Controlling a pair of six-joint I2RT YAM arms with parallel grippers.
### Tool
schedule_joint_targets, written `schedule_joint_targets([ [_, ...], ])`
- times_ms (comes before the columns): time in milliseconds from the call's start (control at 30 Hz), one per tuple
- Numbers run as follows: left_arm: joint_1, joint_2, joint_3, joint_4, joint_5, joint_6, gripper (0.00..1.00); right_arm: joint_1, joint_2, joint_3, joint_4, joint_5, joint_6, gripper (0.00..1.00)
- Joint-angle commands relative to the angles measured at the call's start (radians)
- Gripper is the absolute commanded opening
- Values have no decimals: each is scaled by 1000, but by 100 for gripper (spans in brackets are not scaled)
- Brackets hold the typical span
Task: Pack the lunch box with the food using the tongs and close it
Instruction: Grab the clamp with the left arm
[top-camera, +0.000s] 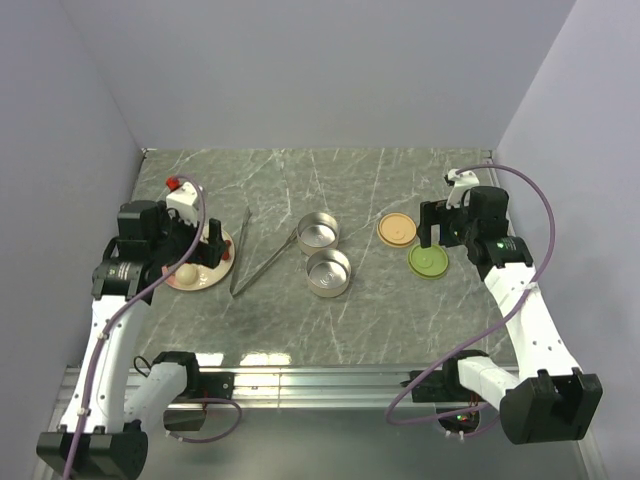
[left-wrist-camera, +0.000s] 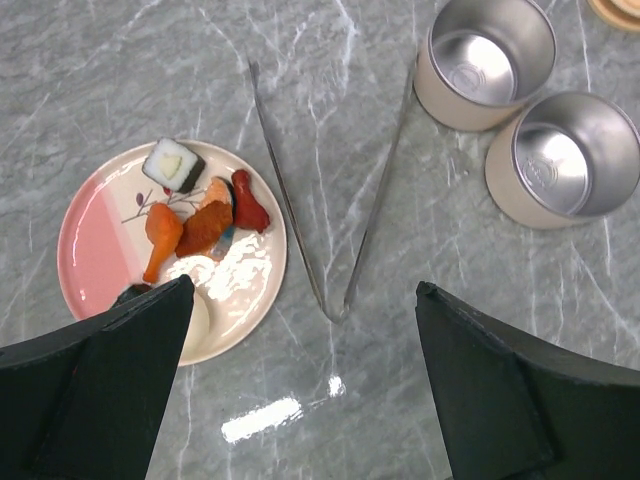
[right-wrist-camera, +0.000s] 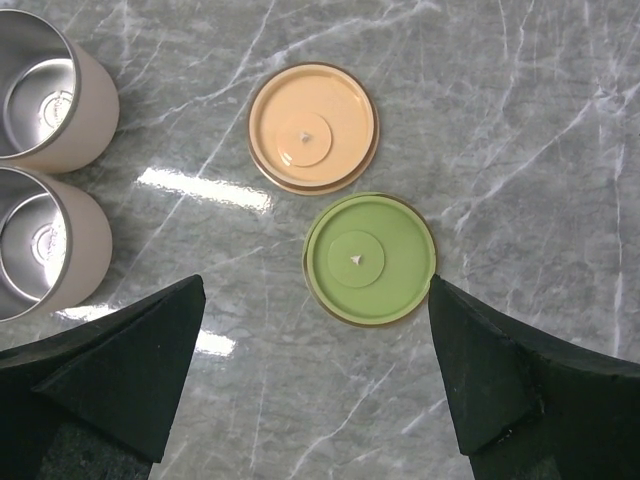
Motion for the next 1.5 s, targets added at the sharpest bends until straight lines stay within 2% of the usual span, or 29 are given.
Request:
schedule_joint_targets([
  [0, -2, -56, -38, 10, 27, 36, 99, -8, -3, 1, 17, -16, -11, 99],
  [100, -2, -63, -36, -27, -13, 62, 99, -8, -17, -11, 21, -17, -12, 99],
  [233, -2, 0, -35, -46, -151, 59, 99, -10, -30, -27, 26, -45, -15, 99],
  [333, -8, 159, -6, -186, -113, 171, 98, -10, -22, -22, 17, -50, -18, 98],
  [433, -17, 224, -10, -250, -93, 222, 98, -10, -14, -14, 9, -46, -22, 98],
  [600, -77, 216, -70, -231, -101, 255, 99, -13, -10, -19, 6, -57, -25, 98],
  [700, -131, 275, -88, -226, -122, 222, 99, -16, -5, -14, 1, -60, -25, 98],
  [867, -174, 390, -102, -162, -168, 147, 93, -16, 15, 6, -19, -66, -29, 98],
  [1233, -266, 589, -53, -79, -202, 110, 85, -15, 38, 35, -39, -68, -34, 97],
  [1467, -276, 683, -32, -48, -251, 62, 79, -15, 50, 52, -57, -62, -38, 97],
])
